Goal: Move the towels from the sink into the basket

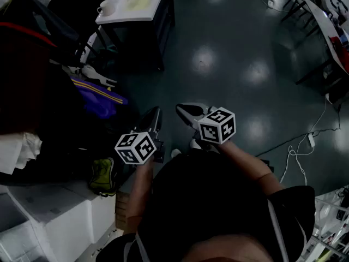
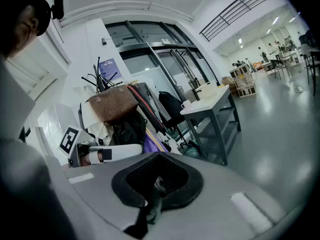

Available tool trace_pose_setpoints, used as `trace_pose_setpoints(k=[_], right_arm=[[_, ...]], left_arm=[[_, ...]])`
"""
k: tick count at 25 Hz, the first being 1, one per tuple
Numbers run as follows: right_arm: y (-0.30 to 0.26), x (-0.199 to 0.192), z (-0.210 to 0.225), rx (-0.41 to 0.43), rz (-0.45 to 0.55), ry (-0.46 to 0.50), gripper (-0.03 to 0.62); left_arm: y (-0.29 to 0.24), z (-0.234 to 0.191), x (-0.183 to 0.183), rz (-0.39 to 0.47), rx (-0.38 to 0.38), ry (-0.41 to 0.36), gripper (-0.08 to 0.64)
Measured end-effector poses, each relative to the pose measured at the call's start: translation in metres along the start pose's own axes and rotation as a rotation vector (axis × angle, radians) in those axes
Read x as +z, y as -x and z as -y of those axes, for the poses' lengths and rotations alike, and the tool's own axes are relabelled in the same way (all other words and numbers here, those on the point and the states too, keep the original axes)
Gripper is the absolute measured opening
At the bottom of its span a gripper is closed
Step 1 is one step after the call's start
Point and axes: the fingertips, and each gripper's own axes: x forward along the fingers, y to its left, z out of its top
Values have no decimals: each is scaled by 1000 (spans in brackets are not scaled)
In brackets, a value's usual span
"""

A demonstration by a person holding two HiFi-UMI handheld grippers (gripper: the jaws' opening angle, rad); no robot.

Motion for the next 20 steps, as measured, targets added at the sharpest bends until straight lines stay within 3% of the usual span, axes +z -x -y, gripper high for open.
trace_pose_setpoints(k=[13,20], right_arm=[[-9,5,15,13,7,-46,-2],[-7,11,27,17,-14,-20,-2]], left_arm=[[-2,-7,3,16,31,5,8],[-22,2,4,-3,13,-4,8]])
